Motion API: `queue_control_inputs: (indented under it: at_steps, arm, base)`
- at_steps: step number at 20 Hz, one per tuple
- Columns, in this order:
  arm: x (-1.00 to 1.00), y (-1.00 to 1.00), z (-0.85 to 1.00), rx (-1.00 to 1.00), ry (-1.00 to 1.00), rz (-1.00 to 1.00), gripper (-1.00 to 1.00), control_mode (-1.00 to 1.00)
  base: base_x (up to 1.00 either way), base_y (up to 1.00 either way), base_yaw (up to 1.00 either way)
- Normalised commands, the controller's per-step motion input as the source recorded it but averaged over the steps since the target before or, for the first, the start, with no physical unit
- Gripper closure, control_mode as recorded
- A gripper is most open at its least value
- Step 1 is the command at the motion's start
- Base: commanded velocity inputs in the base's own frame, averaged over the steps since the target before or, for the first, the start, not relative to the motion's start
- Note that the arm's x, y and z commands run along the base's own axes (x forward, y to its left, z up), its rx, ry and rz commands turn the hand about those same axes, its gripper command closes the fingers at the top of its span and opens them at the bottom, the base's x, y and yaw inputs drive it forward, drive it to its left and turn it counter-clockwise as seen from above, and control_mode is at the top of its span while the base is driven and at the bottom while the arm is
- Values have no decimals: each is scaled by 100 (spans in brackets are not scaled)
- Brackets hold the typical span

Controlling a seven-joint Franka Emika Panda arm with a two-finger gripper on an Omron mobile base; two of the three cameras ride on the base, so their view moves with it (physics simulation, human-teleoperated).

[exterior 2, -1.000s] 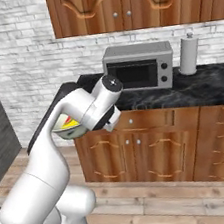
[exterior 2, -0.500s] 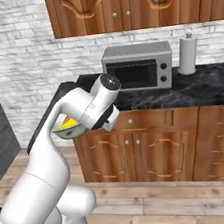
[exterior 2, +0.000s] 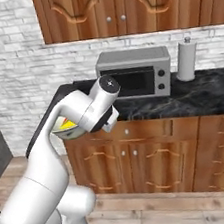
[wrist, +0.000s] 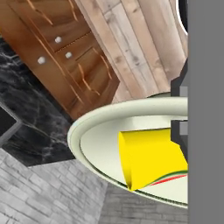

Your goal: Place the cup inside the bowl on the dining table and move the bowl to any counter.

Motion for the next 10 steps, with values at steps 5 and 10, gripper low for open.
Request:
queue_control_inputs:
  at_steps: [5,10]
  arm:
    - [0,0,0,0,0,0,100,100]
    - [0,0,0,0,0,0,100,100]
  base:
    - [94,2,2]
    - [63,-69,11]
